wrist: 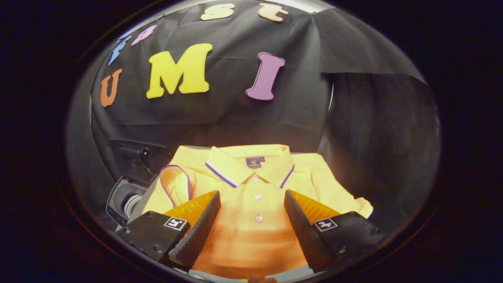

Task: Put the clothes into the washing machine and then close the washing machine lid.

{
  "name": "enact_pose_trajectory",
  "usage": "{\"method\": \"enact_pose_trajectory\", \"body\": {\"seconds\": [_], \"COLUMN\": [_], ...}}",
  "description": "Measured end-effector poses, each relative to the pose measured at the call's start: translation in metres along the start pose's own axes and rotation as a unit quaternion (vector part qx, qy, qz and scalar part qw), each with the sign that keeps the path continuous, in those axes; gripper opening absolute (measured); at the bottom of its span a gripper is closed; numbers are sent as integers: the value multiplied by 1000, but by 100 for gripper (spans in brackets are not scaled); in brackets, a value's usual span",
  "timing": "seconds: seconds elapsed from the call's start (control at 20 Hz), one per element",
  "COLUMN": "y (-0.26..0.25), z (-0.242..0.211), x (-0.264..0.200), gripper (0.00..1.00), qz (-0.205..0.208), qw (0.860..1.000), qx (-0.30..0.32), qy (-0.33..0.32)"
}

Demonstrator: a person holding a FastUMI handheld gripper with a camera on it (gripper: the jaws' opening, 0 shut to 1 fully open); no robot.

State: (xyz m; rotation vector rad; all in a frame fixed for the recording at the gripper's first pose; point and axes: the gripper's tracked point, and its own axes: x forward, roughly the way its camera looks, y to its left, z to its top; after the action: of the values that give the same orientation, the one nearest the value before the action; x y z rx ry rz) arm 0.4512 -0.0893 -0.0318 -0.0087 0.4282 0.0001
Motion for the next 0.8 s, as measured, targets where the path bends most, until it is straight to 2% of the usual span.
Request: {"method": "enact_pose_trajectory", "body": {"seconds": [0.15,0.3,0.45,0.6,0.65,0.8], "y": [-1,2,0,6,6,1], "z": [-11,-10,-13,-13,-11,-8], "x": [15,17,14,13,12,11], "gripper": [100,100,100,100,97,14], "qz": [1,11,7,13,17,-4], "qw": [1000,998,998,993,993,992], "qx": [7,49,30,46,37,31], "qy": [29,44,62,107,115,123]}}
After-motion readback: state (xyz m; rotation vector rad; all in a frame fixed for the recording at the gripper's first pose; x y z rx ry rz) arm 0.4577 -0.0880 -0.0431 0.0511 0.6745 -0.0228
